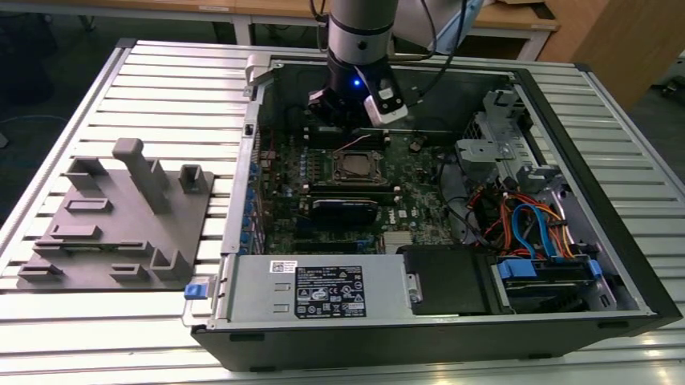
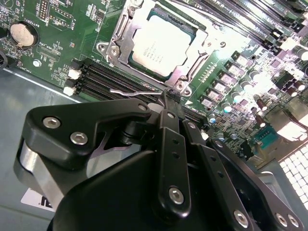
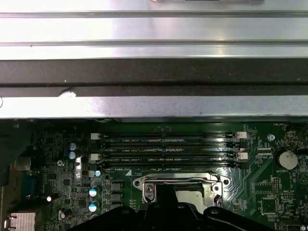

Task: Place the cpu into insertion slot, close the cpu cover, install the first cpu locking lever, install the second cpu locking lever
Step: 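Install the first cpu locking lever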

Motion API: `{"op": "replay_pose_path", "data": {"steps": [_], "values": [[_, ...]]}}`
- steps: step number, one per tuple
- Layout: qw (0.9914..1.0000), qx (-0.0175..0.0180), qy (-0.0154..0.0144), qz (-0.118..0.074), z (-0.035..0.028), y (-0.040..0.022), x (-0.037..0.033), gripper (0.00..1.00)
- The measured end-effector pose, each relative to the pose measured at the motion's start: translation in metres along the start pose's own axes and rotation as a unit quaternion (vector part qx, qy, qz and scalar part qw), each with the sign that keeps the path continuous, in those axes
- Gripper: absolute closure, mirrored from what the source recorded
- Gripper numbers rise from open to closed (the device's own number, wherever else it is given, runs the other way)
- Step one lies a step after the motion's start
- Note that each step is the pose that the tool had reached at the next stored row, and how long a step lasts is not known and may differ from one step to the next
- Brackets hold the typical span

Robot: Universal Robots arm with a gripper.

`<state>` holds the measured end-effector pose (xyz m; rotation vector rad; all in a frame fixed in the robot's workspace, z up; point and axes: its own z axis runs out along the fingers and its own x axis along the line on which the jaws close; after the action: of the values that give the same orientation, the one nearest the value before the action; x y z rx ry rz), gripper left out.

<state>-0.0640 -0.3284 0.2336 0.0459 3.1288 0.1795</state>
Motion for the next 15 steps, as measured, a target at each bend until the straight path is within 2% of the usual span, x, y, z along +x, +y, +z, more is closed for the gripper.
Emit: {"op": "replay_pose_path", "data": {"steps": [9,10,12,15], "values": [[1.0,-0.0002,0.0,0.0,0.0002,0.0,0.0,0.9],[1.0,-0.0012,0.0,0.0,0.0005,-0.0001,0.0,0.9],[0.99998,-0.007,0.0003,0.0,0.001,-0.0003,-0.0001,0.9],[0.99997,-0.0077,0.0003,0.0,0.002,-0.0006,-0.0006,0.9]]}}
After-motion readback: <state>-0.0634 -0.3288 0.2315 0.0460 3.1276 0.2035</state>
